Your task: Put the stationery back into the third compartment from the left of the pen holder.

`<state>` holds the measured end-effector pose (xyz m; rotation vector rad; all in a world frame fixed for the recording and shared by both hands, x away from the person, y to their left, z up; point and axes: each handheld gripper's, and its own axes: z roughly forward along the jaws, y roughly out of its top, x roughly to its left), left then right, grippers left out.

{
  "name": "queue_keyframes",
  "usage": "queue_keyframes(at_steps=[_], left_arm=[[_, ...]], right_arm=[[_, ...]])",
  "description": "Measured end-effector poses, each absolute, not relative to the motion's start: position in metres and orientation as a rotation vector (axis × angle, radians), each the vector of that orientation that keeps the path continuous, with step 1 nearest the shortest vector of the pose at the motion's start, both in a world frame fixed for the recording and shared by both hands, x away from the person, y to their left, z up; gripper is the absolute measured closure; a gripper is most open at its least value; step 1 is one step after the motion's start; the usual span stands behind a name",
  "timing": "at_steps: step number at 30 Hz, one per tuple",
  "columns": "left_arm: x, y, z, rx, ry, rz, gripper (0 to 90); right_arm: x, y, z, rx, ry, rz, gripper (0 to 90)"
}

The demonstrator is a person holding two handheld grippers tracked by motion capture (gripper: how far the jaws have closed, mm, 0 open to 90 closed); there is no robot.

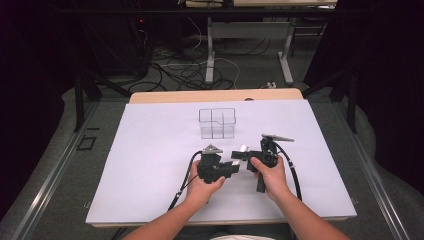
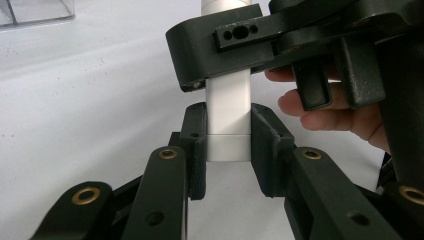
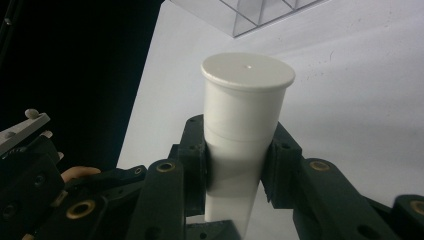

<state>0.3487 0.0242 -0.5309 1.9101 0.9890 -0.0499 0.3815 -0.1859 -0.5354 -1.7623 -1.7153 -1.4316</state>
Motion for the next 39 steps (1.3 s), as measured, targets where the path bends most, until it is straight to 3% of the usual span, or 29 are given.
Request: queue_keyframes(at_steps=[20,39], left_arm=[[0.359,0.039,-0.535,1.893,1.075,0.036,56.1],[0.375,0.056,-0.532,1.901,1.060,0.305,33.7]], right_arm=[[0.401,-0.199,-0.528,-1.842,-1.738,-1.479,67.8],[0.430,-0.186,-0.491,-1.919,-2.102,-1.588,67.8]])
